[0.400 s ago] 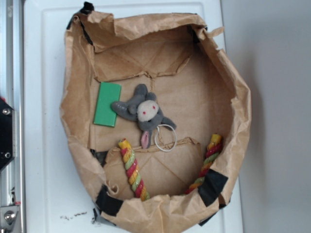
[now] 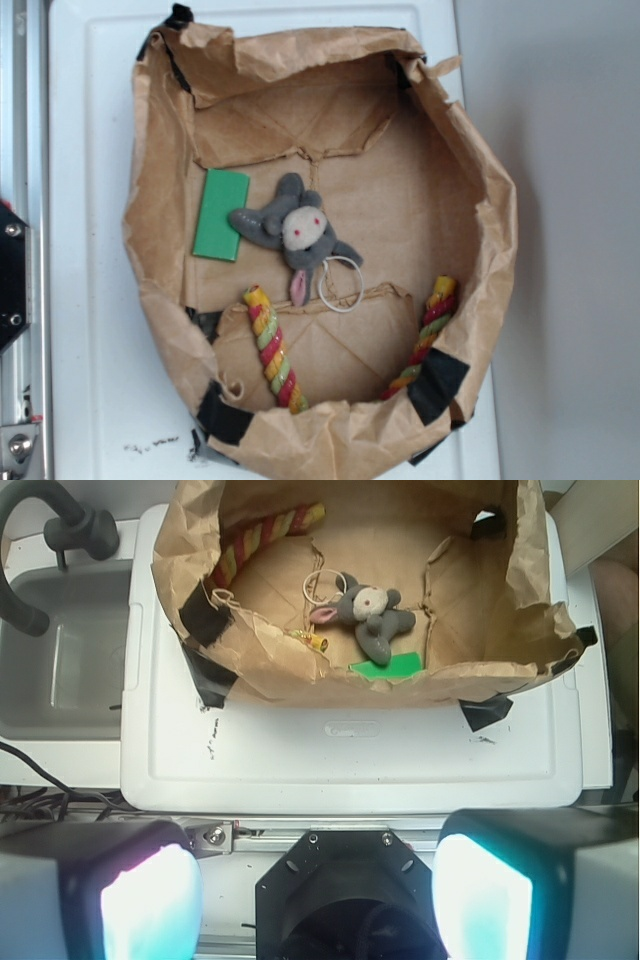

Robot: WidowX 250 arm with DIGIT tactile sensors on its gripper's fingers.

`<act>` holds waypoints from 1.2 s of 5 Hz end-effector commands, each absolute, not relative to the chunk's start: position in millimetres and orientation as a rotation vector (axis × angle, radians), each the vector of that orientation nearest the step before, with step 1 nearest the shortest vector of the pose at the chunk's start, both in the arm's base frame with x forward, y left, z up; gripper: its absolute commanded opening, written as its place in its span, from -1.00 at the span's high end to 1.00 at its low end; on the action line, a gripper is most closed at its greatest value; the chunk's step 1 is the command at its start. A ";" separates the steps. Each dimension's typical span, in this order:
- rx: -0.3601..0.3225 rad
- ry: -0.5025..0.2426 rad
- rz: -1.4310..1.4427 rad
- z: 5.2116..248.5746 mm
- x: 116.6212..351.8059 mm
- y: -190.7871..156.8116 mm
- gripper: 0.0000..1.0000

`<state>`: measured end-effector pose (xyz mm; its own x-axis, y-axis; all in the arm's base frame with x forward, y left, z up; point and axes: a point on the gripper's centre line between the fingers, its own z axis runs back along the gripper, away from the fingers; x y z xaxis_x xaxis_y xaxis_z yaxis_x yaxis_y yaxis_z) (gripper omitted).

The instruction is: Grab the gray animal.

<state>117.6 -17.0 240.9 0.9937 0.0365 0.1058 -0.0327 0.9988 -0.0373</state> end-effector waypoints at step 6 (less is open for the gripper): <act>-0.285 -0.229 -0.471 211.5 253.2 4.3 -1.00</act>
<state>251.0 4.5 195.2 0.8788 -0.4141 0.2372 0.4673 0.8476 -0.2515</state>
